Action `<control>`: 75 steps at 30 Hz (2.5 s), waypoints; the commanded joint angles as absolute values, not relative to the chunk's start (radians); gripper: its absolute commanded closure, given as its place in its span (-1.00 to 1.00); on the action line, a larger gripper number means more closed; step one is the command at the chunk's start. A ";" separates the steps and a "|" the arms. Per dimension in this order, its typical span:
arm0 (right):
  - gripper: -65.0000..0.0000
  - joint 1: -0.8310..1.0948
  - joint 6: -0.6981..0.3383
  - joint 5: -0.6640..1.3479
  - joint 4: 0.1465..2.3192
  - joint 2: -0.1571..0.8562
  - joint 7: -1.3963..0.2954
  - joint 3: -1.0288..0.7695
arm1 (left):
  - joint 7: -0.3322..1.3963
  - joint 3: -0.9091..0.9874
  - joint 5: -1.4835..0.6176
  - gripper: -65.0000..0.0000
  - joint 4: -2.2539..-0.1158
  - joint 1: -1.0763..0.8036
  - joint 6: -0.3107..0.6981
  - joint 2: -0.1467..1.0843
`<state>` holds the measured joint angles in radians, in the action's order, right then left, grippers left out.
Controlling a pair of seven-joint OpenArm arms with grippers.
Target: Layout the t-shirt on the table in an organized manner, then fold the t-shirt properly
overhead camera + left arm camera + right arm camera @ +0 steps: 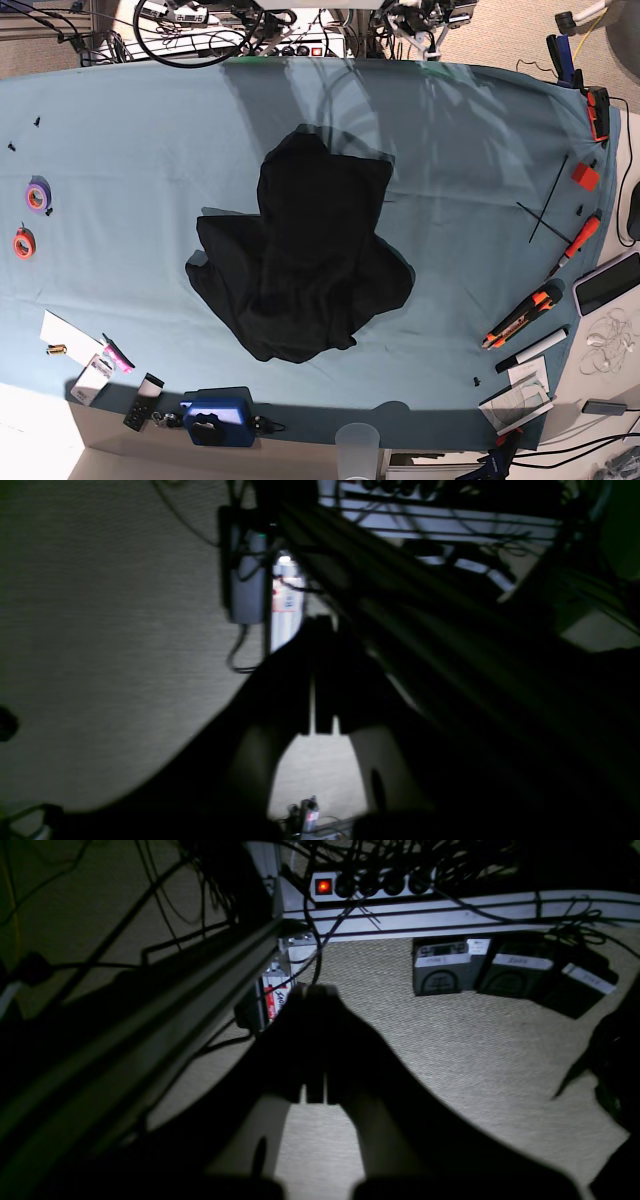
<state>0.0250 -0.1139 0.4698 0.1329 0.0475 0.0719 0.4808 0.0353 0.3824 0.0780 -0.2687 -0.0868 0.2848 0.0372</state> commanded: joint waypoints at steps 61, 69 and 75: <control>1.00 1.206 -0.281 0.744 1.771 0.579 -0.684 -0.345 | 0.170 0.391 -0.222 1.00 -1.894 -1.304 0.344 0.183; 1.00 1.214 -0.350 0.886 2.001 0.579 -0.833 -0.523 | 0.422 0.391 -0.294 1.00 -2.177 -1.309 0.458 0.183; 1.00 1.207 -0.410 0.953 2.154 0.574 -0.831 -0.644 | 0.465 0.391 -0.323 1.00 -2.356 -1.309 0.458 0.183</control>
